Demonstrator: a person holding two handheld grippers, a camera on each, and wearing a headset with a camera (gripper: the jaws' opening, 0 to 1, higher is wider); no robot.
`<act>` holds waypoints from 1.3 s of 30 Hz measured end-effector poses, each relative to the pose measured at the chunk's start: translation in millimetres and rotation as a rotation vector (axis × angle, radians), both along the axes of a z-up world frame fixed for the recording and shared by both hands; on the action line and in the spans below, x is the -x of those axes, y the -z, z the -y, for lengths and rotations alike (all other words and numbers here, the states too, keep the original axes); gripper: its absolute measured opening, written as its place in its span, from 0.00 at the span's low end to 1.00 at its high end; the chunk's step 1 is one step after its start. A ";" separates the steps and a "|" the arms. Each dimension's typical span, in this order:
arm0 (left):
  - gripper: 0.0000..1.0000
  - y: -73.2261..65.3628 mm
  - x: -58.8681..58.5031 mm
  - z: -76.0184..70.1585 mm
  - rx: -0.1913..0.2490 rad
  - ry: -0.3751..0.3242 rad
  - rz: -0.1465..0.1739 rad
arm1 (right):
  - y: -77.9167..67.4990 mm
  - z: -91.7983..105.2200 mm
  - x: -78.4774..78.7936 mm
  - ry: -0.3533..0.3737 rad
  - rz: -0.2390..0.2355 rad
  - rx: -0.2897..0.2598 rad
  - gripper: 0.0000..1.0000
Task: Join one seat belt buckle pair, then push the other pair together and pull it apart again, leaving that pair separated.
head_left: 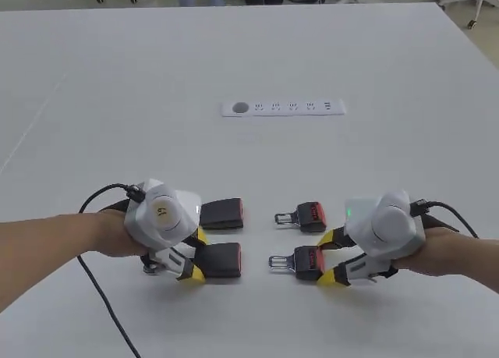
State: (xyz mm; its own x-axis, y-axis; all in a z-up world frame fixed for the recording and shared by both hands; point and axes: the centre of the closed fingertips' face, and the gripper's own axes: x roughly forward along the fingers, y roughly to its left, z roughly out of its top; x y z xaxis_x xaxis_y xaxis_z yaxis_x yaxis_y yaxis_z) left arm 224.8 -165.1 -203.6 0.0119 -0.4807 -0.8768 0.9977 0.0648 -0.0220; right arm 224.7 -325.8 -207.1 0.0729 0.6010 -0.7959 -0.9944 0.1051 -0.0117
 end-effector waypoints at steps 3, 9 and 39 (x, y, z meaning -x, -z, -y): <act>0.32 1.1 -1.0 -1.0 0.001 0.002 -0.002 | 0.7 -2.0 -0.3 -0.005 0.001 -0.001 0.31; 0.32 2.3 -2.4 -2.1 -0.003 0.011 -0.003 | 0.6 -9.5 -0.3 -0.011 0.004 -0.003 0.31; 0.31 3.3 -3.7 -7.3 -0.027 0.003 -0.014 | -0.1 -42.6 -6.7 -0.038 0.012 -0.014 0.31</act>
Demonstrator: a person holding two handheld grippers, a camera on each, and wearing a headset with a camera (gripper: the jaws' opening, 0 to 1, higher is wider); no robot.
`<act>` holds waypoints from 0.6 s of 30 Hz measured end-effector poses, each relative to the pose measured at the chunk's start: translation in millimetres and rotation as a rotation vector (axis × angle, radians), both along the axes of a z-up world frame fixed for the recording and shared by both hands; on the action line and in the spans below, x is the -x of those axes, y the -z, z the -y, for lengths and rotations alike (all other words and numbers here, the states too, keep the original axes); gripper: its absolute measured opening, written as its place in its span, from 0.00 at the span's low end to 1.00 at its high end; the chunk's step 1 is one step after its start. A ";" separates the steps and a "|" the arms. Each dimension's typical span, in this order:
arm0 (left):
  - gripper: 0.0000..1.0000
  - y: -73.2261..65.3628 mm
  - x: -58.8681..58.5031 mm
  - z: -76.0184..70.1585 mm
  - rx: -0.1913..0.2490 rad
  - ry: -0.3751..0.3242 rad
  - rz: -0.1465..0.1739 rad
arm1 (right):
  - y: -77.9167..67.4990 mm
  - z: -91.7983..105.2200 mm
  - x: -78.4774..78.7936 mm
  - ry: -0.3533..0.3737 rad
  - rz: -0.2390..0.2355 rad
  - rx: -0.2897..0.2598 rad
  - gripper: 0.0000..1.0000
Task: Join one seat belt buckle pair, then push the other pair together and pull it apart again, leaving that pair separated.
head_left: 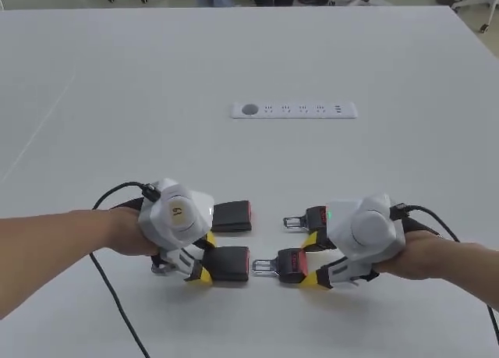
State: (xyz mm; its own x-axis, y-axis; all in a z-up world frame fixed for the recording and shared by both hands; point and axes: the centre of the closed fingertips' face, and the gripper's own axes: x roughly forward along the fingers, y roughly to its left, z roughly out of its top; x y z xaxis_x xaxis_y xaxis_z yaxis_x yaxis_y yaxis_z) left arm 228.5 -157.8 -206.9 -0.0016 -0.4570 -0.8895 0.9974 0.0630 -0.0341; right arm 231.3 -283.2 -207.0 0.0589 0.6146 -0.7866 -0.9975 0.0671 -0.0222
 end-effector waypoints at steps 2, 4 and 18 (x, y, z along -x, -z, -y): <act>0.31 0.2 -0.2 -0.4 -0.001 0.000 0.000 | 0.0 -1.2 -1.4 -0.003 0.002 0.000 0.31; 0.31 1.1 -1.1 -0.9 -0.001 -0.001 -0.001 | -0.4 -3.1 -1.0 -0.004 0.002 0.000 0.31; 0.31 1.2 -0.5 0.5 -0.003 0.000 -0.005 | -2.5 -15.2 0.9 -0.007 0.008 -0.001 0.31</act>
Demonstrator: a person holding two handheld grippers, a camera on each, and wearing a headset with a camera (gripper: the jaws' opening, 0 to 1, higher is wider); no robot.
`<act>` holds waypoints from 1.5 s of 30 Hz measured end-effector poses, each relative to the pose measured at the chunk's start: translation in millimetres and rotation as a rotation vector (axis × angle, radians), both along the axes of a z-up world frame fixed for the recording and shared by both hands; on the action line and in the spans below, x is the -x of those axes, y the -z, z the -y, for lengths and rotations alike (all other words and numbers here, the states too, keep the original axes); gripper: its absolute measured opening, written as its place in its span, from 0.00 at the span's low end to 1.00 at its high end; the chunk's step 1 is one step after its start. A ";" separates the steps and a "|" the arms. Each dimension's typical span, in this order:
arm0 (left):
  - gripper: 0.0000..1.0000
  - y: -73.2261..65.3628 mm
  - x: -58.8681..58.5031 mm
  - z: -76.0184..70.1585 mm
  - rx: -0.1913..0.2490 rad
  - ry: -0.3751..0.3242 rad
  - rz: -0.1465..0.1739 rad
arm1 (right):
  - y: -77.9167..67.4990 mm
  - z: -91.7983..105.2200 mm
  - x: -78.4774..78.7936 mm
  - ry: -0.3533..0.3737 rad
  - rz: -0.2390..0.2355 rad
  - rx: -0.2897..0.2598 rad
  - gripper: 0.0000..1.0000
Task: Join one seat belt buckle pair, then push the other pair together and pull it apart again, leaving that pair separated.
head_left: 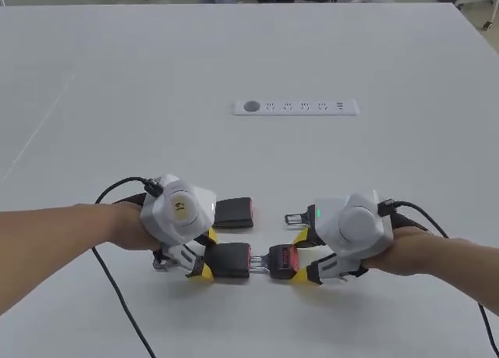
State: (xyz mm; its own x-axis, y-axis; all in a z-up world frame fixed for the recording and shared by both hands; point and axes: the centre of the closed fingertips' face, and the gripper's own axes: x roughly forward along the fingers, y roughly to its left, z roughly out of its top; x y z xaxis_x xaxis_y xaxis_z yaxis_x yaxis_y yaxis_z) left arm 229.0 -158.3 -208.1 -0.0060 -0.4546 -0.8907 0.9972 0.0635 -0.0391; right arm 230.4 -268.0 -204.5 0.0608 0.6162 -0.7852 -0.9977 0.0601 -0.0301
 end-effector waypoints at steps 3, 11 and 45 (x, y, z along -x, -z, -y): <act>0.31 1.0 -1.0 -0.7 0.000 -0.001 -0.001 | -0.4 -2.1 0.0 -0.001 -0.001 -0.001 0.31; 0.31 2.3 -2.2 -1.0 0.000 0.000 -0.003 | -0.2 -6.1 1.2 -0.015 0.007 0.010 0.30; 0.31 2.4 -1.4 0.5 -0.011 -0.010 -0.008 | 4.9 -6.6 0.0 0.025 -0.018 0.012 0.29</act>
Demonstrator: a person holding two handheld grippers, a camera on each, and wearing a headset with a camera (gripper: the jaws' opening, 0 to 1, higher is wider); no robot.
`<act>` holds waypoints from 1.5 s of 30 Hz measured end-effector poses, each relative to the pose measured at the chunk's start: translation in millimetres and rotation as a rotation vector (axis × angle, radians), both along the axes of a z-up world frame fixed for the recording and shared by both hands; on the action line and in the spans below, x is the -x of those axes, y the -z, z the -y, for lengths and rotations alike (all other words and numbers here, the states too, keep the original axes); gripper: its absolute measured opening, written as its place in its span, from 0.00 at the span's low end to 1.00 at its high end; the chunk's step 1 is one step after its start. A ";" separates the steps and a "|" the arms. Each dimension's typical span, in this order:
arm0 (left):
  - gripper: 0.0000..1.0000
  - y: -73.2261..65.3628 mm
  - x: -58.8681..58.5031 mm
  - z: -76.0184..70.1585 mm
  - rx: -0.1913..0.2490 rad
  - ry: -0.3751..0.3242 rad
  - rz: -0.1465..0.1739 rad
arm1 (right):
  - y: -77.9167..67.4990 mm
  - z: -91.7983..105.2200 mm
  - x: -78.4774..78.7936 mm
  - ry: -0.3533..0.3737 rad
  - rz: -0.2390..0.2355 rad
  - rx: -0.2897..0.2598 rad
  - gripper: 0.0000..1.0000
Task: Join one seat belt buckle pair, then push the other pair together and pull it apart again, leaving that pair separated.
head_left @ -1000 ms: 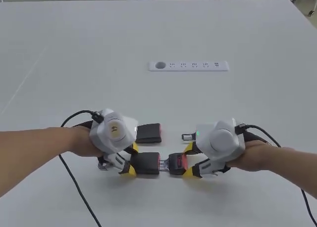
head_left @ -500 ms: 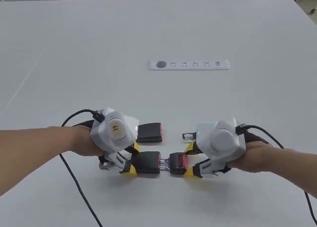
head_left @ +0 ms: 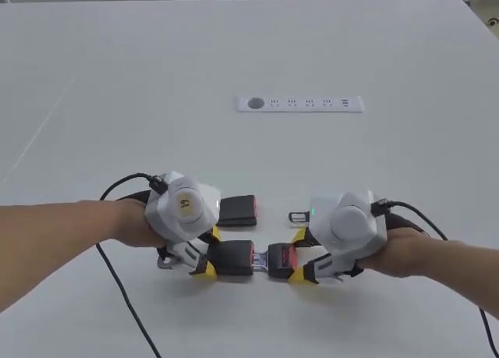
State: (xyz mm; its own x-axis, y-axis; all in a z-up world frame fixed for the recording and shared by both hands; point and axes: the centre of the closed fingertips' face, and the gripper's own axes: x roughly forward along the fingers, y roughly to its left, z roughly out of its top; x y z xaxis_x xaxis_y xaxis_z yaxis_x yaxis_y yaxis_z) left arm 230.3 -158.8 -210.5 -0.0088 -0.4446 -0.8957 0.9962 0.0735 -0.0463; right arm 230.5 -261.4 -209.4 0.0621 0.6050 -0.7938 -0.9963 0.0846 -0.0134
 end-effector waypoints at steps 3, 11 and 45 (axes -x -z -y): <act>0.31 0.1 0.0 -0.2 0.000 0.001 0.000 | -0.3 -0.3 0.2 0.001 -0.001 -0.001 0.29; 0.31 2.0 -2.4 -2.1 0.003 -0.002 0.000 | -0.1 -1.1 0.2 0.009 -0.004 -0.002 0.29; 0.30 -2.6 3.2 0.1 0.002 -0.002 0.000 | 0.3 -15.4 0.6 0.027 -0.013 -0.005 0.29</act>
